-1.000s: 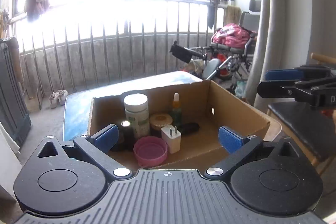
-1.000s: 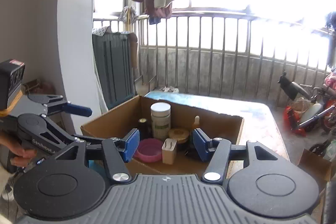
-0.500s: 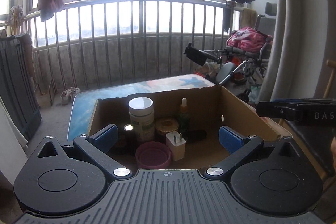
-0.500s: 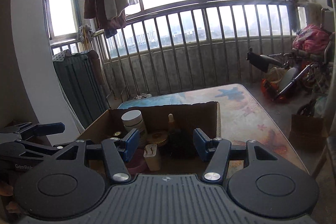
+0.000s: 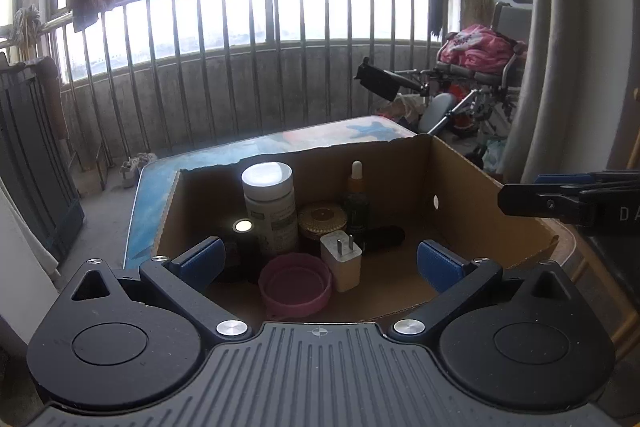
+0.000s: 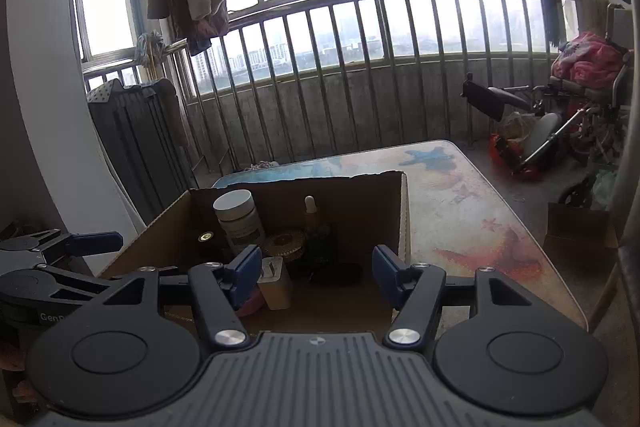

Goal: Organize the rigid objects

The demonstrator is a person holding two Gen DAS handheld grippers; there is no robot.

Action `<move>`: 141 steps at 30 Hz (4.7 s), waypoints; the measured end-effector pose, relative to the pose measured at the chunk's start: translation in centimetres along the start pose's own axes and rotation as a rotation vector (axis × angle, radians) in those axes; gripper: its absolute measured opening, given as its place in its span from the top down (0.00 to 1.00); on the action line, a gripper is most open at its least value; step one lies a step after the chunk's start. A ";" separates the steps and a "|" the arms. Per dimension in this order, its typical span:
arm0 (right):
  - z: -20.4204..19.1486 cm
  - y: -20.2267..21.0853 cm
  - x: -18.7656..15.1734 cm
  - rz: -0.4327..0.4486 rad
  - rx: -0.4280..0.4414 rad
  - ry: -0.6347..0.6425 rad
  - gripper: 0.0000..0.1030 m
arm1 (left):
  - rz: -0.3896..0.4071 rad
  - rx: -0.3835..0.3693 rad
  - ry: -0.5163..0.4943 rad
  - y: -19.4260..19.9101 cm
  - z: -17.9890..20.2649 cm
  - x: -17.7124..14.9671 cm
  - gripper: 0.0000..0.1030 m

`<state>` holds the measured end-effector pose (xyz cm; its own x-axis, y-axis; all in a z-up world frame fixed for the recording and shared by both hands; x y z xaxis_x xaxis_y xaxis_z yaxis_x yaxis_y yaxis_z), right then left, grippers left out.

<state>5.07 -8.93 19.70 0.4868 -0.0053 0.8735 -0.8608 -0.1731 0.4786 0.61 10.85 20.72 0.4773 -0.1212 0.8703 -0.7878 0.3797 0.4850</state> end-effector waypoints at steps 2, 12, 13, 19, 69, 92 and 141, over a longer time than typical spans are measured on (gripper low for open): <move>-0.1 -0.2 -0.1 -0.013 0.001 0.005 0.37 | -0.007 -0.001 -0.011 0.0 0.3 -0.1 0.00; -0.3 0.0 -0.2 -0.016 -0.008 0.017 0.33 | -0.011 0.066 -0.060 0.0 1.6 0.1 0.00; -0.3 0.0 -0.2 -0.017 -0.009 0.017 0.33 | -0.013 0.069 -0.055 0.0 1.5 0.1 0.00; -0.2 0.1 -0.3 -0.023 -0.014 0.014 0.33 | -0.020 0.075 -0.017 0.6 1.1 0.1 0.00; -0.5 -0.5 -0.8 -0.046 -0.015 0.024 0.29 | -0.018 0.144 0.007 0.5 0.5 -0.9 0.00; -0.6 -0.2 -0.9 -0.039 -0.009 0.022 0.29 | -0.008 0.169 -0.013 0.6 1.2 -0.7 0.00; -0.9 -0.5 -0.8 -0.060 0.012 0.033 0.28 | -0.045 0.145 0.031 -0.3 0.7 -1.0 0.00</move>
<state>5.01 -7.97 18.84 0.5323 0.0376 0.8457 -0.8282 -0.1837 0.5295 0.06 10.19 19.78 0.5233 -0.1059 0.8455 -0.8124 0.2375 0.5325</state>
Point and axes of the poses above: each gripper's, at about its wrist camera, not at the fingertips, and y roughly against the way its jaws point, z to its right, x to its top, the point moved 1 cm from there along -y, roughly the way its jaws point, and after that the axes turned 15 degrees about -x, right-handed, at the moved point
